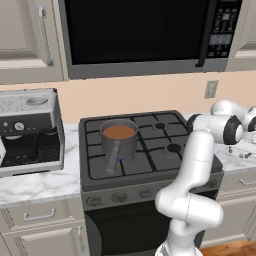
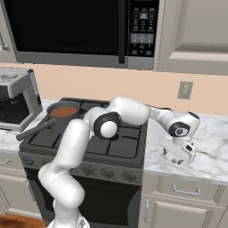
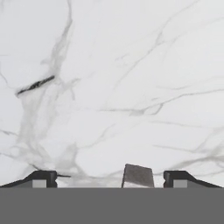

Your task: Pick up the sugar cube(s) and place them in the saucepan with hot chocolate.

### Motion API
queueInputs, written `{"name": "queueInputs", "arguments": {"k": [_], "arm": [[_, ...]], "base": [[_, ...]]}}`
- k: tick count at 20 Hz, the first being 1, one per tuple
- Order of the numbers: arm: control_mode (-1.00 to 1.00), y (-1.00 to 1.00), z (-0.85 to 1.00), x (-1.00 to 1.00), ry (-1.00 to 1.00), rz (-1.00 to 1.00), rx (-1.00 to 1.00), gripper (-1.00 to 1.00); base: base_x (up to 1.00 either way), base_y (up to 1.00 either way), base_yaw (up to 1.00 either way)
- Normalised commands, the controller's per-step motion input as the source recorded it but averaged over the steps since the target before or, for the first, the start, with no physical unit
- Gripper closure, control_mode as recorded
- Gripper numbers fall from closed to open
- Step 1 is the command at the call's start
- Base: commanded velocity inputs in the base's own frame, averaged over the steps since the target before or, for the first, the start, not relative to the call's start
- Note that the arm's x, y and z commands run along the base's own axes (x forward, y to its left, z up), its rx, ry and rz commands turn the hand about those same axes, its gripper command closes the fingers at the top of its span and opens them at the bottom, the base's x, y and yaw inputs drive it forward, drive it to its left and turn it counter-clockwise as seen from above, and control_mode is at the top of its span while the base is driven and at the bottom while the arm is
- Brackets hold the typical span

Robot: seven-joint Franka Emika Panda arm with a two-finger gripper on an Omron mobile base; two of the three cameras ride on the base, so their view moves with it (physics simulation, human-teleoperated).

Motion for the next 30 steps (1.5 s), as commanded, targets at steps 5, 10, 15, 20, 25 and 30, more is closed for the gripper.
{"name": "queueInputs", "arguments": {"k": [5, 10, 15, 20, 25, 30], "arm": [[-1.00, 0.00, -0.06, 0.00, 0.00, 0.00, 0.00, 1.00], [-1.00, 0.00, -0.04, 0.00, 0.00, 0.00, 0.00, 1.00], [-1.00, 0.00, 0.00, 0.00, 0.00, 0.00, 0.00, 1.00], [-1.00, 0.00, 0.00, 0.00, 0.00, 0.00, 0.00, 1.00], [-1.00, 0.00, 0.00, 0.00, 0.00, 0.00, 0.00, 1.00], [-1.00, 0.15, 0.07, -0.18, -0.10, 0.00, -0.09, 1.00]], "base": [[0.00, 0.00, 0.00], [0.00, 0.00, 0.00], [0.00, 0.00, 0.00], [0.00, 0.00, 0.00], [0.00, 0.00, 0.00], [0.00, 0.00, 0.00]]}}
